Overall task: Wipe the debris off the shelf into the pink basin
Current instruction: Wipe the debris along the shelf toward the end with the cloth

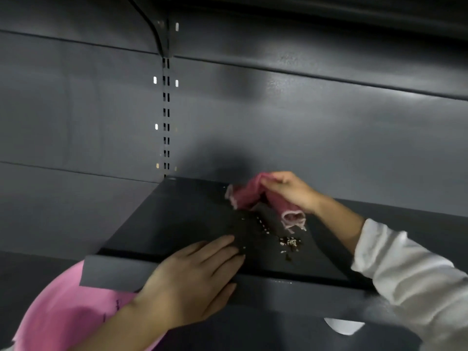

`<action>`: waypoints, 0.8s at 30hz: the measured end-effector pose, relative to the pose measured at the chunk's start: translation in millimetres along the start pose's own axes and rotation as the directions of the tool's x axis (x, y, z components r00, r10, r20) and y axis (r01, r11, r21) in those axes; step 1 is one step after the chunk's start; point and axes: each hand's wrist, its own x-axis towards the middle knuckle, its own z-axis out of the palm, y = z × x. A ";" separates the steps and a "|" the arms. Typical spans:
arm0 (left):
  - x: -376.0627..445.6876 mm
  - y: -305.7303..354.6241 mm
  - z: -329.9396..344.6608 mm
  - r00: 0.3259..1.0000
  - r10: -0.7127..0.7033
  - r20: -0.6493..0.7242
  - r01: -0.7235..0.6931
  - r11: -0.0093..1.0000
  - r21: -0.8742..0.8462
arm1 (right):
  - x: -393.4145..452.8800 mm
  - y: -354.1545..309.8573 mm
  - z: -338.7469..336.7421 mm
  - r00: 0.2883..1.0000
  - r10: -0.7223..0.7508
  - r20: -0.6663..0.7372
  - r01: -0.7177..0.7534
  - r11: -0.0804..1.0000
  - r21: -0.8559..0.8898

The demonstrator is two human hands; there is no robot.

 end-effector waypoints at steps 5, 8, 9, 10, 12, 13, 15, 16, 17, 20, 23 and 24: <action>1.4 -0.2 -2.2 1.000 -0.001 -0.001 0.001 1.000 0.014 | -36.5 18.4 -65.2 0.975 0.066 -0.214 -0.056 0.997 0.053; 1.2 -4.9 -6.6 0.998 0.042 0.044 -0.044 0.998 0.044 | -73.9 34.6 -93.7 0.923 0.129 -0.362 -0.129 0.991 0.024; -1.9 -8.7 -8.6 0.997 0.052 0.058 -0.054 0.997 0.049 | -87.7 40.5 -97.4 0.903 0.166 -0.397 -0.197 0.980 -0.039; -6.5 -13.2 -10.9 0.996 0.058 0.068 -0.062 0.997 0.056 | -100.7 47.3 -98.1 0.885 0.204 -0.419 -0.278 0.953 -0.122; -19.9 -24.4 -11.8 0.995 0.085 0.053 -0.088 0.995 0.054 | -119.6 57.9 -88.9 0.859 0.289 -0.422 -0.438 0.842 -0.315; -27.0 -30.7 -12.9 0.994 0.098 0.042 -0.100 0.994 0.049 | -123.6 58.4 -79.2 0.848 0.326 -0.419 -0.495 0.769 -0.404; -38.2 -44.1 -17.4 0.993 0.114 0.025 -0.115 0.992 0.044 | -119.3 46.8 -54.3 0.831 0.358 -0.427 -0.545 0.678 -0.493; -42.7 -51.7 -20.5 0.991 0.129 0.020 -0.130 0.991 0.040 | -114.8 37.5 -39.1 0.827 0.367 -0.426 -0.553 0.669 -0.496; -47.1 -59.1 -22.9 0.989 0.145 0.025 -0.146 0.989 0.028 | -110.0 27.9 -22.3 0.825 0.373 -0.424 -0.556 0.666 -0.497; -55.4 -71.4 -27.8 0.985 0.167 0.039 -0.166 0.986 -0.018 | -97.3 -0.1 28.6 0.830 0.350 -0.435 -0.546 0.670 -0.503; -57.0 -71.1 -27.7 0.982 0.180 0.048 -0.178 0.982 -0.057 | -81.6 -26.7 75.5 0.830 0.331 -0.449 -0.538 0.687 -0.488; -56.9 -70.7 -27.8 0.981 0.185 0.053 -0.180 0.980 -0.078 | -74.7 -34.2 89.3 0.839 0.318 -0.440 -0.523 0.696 -0.493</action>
